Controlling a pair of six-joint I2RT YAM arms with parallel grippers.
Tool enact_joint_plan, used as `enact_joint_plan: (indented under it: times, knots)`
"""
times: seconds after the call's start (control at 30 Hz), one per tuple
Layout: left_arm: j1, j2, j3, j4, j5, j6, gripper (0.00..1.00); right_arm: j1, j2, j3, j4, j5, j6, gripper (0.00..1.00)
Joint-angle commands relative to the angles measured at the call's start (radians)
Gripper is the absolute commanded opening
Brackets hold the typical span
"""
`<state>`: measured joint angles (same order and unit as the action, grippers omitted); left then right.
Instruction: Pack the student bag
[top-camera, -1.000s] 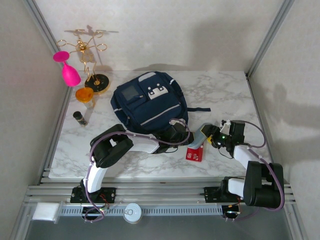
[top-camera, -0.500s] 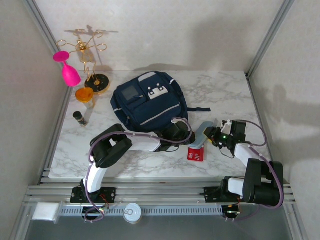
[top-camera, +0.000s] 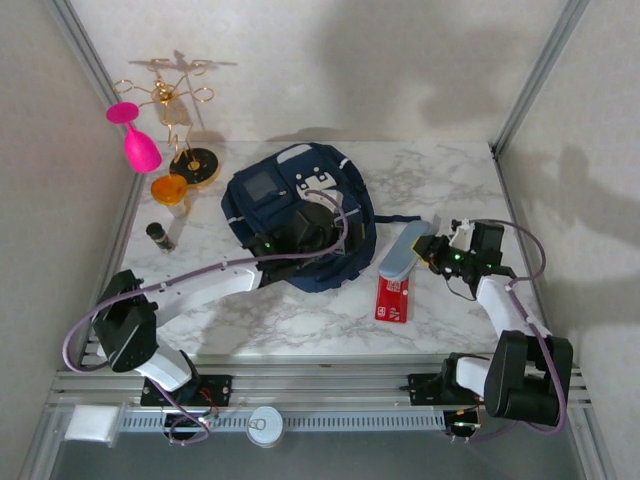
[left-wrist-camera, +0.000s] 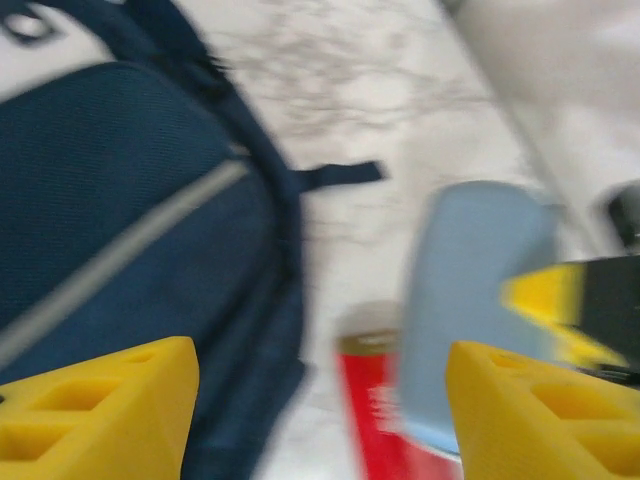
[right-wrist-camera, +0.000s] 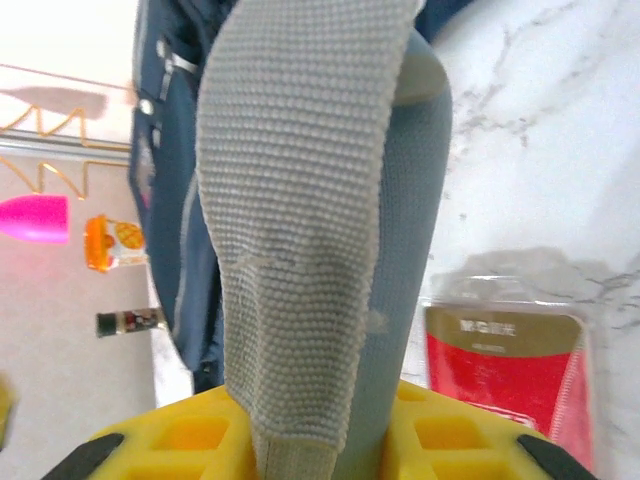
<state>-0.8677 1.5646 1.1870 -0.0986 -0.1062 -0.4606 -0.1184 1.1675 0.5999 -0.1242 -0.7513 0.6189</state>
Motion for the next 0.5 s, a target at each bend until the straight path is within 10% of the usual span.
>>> enact_joint_plan:
  times: [0.0, 0.47]
  knots:
    - [0.01, 0.083, -0.008, -0.183, -0.116, 0.234, 0.67, -0.005, -0.046, 0.025, -0.008, -0.054, 0.059, 0.3]
    - [0.067, 0.346, 0.174, -0.244, -0.243, 0.523, 0.75, -0.004, -0.012, 0.065, 0.023, -0.093, 0.081, 0.31]
